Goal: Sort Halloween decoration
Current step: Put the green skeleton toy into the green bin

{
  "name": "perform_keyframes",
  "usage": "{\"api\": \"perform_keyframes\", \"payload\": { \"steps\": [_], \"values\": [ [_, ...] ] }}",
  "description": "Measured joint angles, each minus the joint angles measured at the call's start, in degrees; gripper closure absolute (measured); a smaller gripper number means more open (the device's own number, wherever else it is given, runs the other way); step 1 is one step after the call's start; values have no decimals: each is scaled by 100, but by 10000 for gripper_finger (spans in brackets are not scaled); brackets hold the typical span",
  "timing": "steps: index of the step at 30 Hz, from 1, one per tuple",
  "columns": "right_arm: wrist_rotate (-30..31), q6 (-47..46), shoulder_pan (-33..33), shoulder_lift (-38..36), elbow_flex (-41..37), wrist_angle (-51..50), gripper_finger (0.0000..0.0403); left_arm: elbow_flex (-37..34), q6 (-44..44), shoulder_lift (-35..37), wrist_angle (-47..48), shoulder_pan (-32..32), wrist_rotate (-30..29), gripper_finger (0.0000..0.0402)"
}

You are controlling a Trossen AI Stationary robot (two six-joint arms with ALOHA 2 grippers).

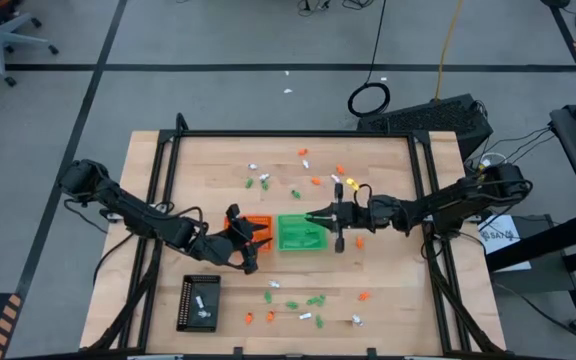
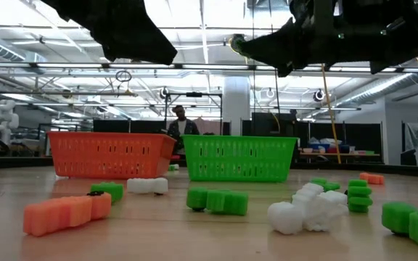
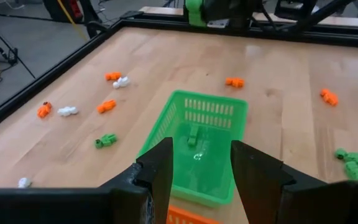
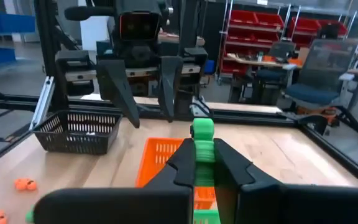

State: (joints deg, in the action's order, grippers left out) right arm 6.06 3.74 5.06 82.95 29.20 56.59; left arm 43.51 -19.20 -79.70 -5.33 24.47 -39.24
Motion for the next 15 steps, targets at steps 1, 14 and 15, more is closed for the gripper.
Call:
{"api": "perform_keyframes", "payload": {
  "steps": [1,14,15],
  "values": [
    [-3,64,0,23,1,6,392,0,-2,0,-30,0,2,242],
    [-614,2057,-2,66,1,-64,392,0,-147,0,-26,7,21,242],
    [-649,2208,2,66,1,-71,392,0,-149,0,-27,6,25,242]
  ]
}}
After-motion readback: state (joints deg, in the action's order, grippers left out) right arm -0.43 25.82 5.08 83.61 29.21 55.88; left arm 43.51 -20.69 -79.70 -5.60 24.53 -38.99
